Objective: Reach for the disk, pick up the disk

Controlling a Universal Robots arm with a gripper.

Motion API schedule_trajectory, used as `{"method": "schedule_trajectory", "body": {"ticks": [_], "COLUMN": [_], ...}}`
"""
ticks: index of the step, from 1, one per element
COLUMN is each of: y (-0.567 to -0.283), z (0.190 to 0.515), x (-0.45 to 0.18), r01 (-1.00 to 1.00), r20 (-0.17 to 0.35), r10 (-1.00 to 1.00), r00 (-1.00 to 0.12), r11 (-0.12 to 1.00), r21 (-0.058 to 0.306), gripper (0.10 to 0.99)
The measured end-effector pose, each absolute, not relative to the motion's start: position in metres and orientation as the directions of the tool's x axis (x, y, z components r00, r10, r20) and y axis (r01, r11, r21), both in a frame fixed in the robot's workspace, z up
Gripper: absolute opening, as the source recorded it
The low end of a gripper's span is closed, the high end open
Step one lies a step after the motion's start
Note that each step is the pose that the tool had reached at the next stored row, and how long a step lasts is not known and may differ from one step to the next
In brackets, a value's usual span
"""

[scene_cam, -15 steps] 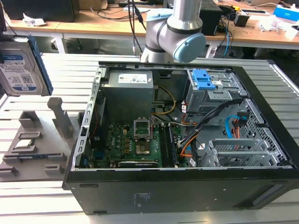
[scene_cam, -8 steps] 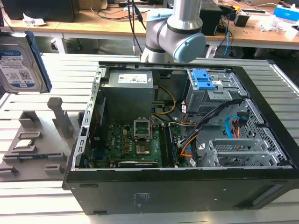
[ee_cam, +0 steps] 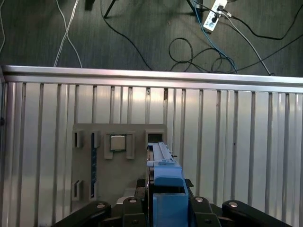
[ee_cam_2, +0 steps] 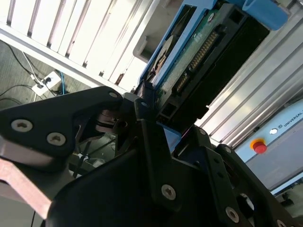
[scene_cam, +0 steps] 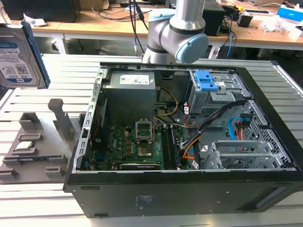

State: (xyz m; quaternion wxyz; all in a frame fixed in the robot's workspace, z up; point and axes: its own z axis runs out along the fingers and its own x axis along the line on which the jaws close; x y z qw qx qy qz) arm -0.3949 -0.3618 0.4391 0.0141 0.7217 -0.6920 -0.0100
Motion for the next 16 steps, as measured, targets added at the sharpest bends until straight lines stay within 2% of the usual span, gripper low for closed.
{"method": "schedule_trajectory", "body": {"ticks": [16], "y": [-0.362], "z": [0.468], "x": [-0.395], "r01": [-0.999], "r20": [0.005], "r10": [-0.999], "r00": [0.042], "r11": [-0.042], "r21": [0.035], "gripper": [0.369]}}
